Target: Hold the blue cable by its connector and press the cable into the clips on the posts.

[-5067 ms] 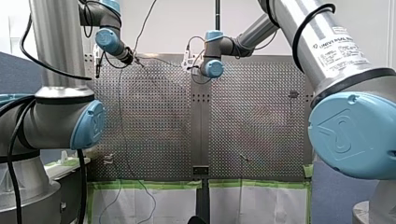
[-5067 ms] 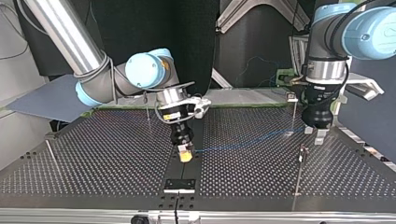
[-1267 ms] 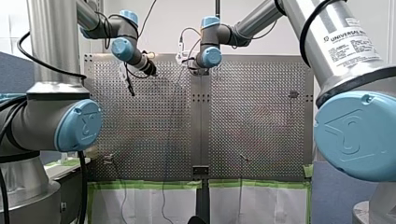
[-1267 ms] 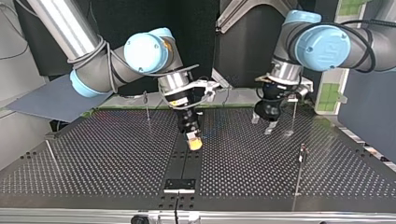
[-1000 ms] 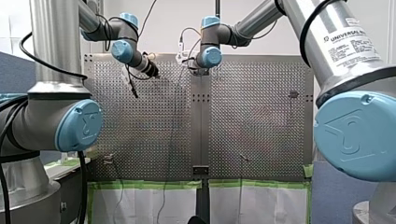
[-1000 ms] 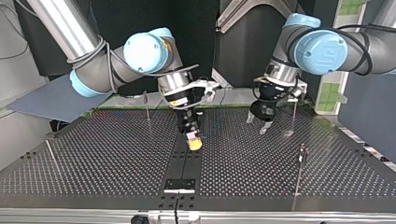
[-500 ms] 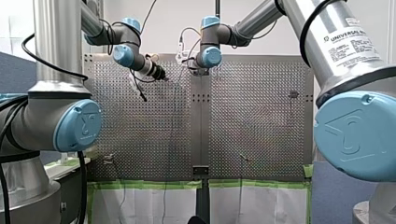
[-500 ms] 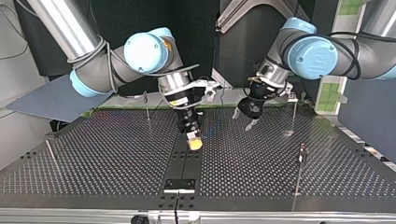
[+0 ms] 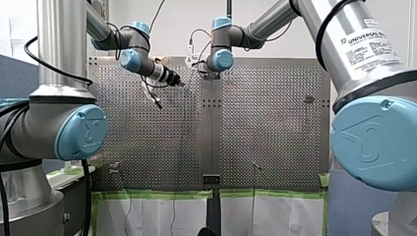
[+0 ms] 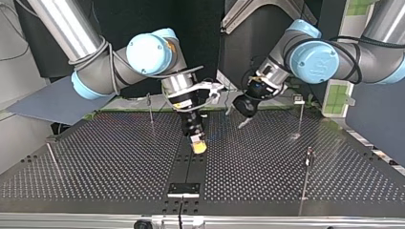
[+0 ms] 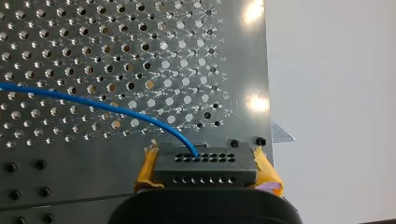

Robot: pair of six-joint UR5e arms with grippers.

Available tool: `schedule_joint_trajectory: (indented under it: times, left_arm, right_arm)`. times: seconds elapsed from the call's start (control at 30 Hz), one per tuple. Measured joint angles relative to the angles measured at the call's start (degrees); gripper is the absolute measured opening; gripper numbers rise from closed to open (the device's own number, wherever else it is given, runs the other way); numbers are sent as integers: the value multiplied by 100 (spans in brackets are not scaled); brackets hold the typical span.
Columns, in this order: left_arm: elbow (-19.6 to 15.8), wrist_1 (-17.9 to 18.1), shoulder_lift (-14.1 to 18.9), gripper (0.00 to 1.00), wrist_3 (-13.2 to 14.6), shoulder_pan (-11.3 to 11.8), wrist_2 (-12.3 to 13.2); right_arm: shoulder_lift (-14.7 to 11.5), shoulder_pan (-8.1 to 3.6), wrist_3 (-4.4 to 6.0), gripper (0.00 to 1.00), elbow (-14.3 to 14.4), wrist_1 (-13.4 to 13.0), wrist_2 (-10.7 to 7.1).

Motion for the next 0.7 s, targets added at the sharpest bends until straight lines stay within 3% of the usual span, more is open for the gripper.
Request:
schedule_joint_trajectory:
  times: [0.13, 0.37, 0.7]
  left_arm:
    - [1, 76, -1, 98, -214, -14, 187]
    - [2, 194, -23, 98, -548, 7, 260]
    - [14, 242, -254, 98, -715, 17, 283]
  right_arm:
    - [1, 3, 1, 0, 0, -2, 0]
    - [3, 8, 2, 0, 0, -4, -2]
    - [5, 1, 2, 0, 0, -6, 0]
